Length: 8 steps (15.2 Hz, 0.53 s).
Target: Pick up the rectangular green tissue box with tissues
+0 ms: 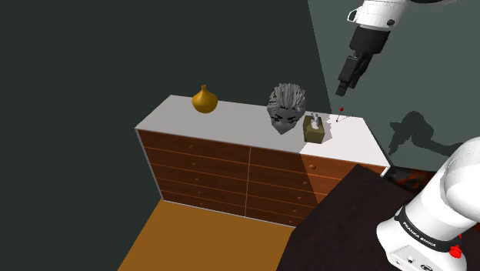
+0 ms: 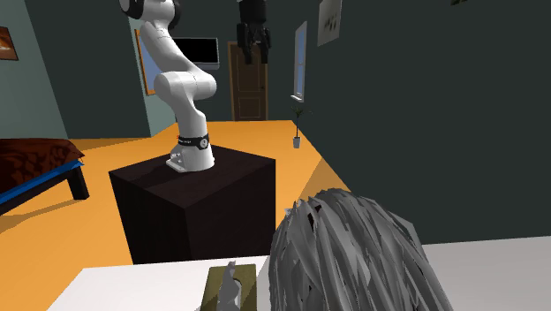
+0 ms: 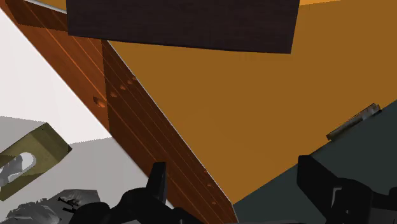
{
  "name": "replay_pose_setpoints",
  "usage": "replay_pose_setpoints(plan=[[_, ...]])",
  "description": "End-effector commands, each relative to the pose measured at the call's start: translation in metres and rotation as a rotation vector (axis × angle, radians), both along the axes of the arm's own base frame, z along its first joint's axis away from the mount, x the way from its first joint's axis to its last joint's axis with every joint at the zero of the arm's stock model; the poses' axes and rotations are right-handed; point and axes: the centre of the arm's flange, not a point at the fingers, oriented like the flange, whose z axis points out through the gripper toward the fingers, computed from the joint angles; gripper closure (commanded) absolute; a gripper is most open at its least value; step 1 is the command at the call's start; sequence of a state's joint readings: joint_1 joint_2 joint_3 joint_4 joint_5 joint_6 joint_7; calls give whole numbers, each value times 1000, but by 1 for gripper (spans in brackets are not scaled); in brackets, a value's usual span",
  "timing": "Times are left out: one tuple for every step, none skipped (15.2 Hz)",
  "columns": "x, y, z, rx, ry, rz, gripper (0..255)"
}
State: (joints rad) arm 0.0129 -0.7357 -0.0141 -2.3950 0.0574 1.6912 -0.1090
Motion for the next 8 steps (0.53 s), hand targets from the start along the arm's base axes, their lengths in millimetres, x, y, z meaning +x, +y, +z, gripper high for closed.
replay_pose_setpoints(plan=[[0, 0, 0, 0, 0, 0, 0], [7, -6, -9, -10, 3, 0, 0], [14, -12, -17, -20, 7, 1, 0], [21, -18, -26, -29, 10, 1, 0], [27, -24, -35, -39, 14, 1, 0], [34, -31, -43, -49, 17, 1, 0], [41, -37, -52, -59, 20, 2, 0], [48, -43, -60, -69, 24, 2, 0]])
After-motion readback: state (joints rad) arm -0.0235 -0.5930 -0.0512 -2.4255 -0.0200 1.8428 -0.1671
